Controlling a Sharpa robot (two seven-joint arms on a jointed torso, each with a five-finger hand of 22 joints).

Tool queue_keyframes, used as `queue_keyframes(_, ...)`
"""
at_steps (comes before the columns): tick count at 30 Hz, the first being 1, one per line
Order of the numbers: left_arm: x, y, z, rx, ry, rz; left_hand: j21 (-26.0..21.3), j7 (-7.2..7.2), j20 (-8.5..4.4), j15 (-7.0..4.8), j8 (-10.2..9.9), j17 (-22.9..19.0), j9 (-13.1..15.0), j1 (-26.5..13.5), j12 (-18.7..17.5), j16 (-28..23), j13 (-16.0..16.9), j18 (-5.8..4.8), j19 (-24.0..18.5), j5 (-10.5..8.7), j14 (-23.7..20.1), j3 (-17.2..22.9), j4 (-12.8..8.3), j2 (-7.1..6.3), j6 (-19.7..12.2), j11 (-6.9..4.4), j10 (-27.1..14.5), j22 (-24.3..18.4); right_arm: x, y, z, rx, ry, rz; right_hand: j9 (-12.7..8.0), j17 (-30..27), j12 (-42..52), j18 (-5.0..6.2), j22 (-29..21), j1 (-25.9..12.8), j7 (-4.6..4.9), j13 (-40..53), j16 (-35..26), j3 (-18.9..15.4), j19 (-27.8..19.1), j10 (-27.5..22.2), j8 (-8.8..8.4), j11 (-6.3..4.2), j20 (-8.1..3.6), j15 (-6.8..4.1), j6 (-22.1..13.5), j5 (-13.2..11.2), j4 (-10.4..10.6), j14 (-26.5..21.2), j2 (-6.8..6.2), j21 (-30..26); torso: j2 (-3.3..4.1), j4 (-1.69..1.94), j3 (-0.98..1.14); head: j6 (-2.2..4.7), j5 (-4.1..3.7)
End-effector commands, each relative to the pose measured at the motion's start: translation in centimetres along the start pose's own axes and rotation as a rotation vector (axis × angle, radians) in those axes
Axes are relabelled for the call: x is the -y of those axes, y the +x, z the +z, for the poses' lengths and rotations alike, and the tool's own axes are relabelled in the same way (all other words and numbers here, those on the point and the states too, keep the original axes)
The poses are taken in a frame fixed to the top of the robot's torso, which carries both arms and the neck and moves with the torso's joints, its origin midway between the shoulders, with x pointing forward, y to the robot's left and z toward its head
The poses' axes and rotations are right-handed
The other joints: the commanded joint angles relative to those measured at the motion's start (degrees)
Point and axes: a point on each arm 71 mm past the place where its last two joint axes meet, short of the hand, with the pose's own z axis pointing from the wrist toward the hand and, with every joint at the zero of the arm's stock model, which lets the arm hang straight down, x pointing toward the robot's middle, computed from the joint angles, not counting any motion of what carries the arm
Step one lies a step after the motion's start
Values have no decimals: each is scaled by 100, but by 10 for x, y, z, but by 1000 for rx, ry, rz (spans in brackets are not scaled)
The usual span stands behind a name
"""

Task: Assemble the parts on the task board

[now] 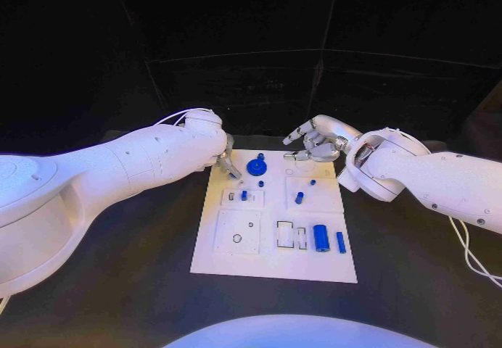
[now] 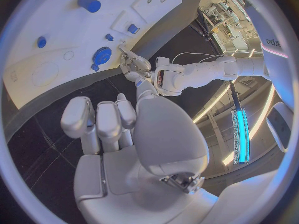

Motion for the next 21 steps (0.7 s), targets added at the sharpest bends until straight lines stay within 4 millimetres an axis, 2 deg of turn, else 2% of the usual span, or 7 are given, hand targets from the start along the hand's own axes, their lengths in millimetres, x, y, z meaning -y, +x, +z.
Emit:
queue_keyframes(1, 1, 0, 0, -6, -13, 16, 37, -7, -35, -48, 29, 1508, 10, -58, 39, 36, 10, -88, -3, -32, 594, -33, 17, 39, -53, -8, 43, 16, -1, 0, 1, -5, -5, 1, -4, 4, 35, 43, 9, -3, -1, -6, -15, -18, -7, 8, 36, -7, -16, -48, 41, 34, -30, 33, 63, -31, -1, 0, -1, 5, 15)
queue_keyframes(9, 3, 0, 0, -7, -12, 17, 51, -10, -36, -49, 40, 1508, 16, -59, 38, 36, 4, -92, 3, -32, 594, -36, 11, 56, -52, -11, 45, 32, -2, 0, 1, -6, -5, 1, -4, 7, 35, 43, 9, -2, -1, -7, -14, -18, -6, 8, 36, -7, -16, -48, 41, 44, -31, 33, 64, -31, -1, -2, 0, 6, 13)
queue_keyframes(17, 4, 0, 0, 1, -2, 13, 54, -19, -45, -60, 102, 1508, 57, 186, 42, 36, -3, -93, 9, -31, 594, 54, -84, 219, -80, -22, 62, 48, -2, 0, 1, -7, -5, 1, -5, 12, 35, 42, 10, 0, -1, -7, -12, -20, -5, 7, 36, -8, -16, -49, 41, 59, -32, 34, 66, -31, -2, -2, -1, -4, 11)
queue_keyframes(21, 2, -1, 0, 15, -3, 5, 51, -19, -47, -60, 124, 1508, 71, 116, 43, 36, -9, -94, 9, -34, 594, -35, -30, 154, -97, -20, 65, 52, -1, 0, 2, -7, -5, 0, -5, 12, 35, 42, 10, 0, -1, -7, -12, -20, -5, 7, 36, -8, -16, -49, 41, 59, -32, 34, 66, -31, -3, 2, -7, 0, 0)
